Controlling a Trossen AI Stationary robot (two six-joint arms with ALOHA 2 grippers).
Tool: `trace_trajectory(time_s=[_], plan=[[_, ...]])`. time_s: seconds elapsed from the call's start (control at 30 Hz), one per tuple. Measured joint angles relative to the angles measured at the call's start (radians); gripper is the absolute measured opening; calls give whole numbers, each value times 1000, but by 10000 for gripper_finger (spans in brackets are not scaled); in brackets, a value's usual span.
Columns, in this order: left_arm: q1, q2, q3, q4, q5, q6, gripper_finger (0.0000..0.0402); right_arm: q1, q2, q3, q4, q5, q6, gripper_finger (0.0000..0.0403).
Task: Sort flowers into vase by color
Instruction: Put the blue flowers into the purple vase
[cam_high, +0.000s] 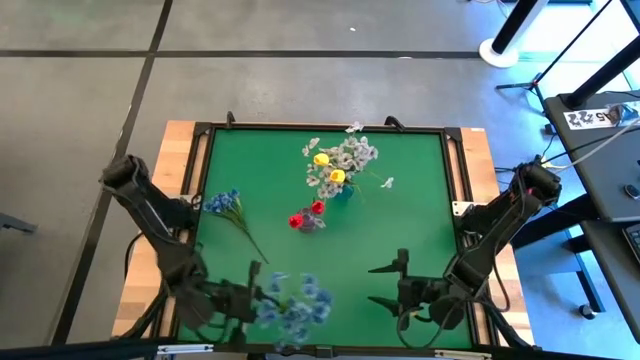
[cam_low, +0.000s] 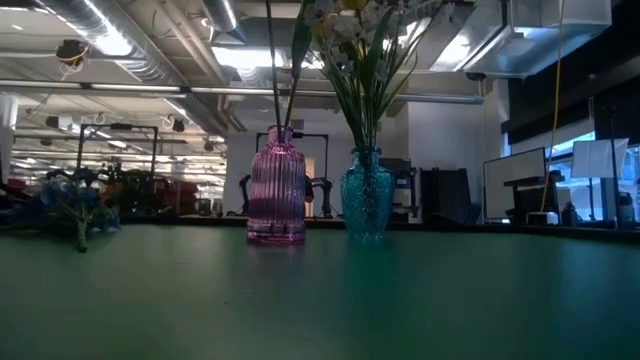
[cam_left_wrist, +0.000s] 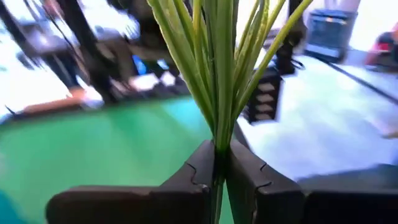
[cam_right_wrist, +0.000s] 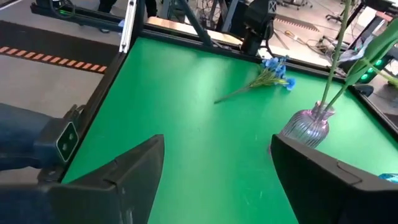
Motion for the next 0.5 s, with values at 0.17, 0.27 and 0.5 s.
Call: trace_trajectory(time_s=[0.17, 0.27, 0.5], plan=[[-14, -102, -36, 62, -144, 180, 19, 0, 0, 0, 0, -10, 11, 293], [8, -181, -124, 130, -165, 217, 19, 0, 0, 0, 1, -9, 12, 293], [100, -450, -524, 636, -176, 398, 19, 0, 0, 0, -3, -12, 31, 293]])
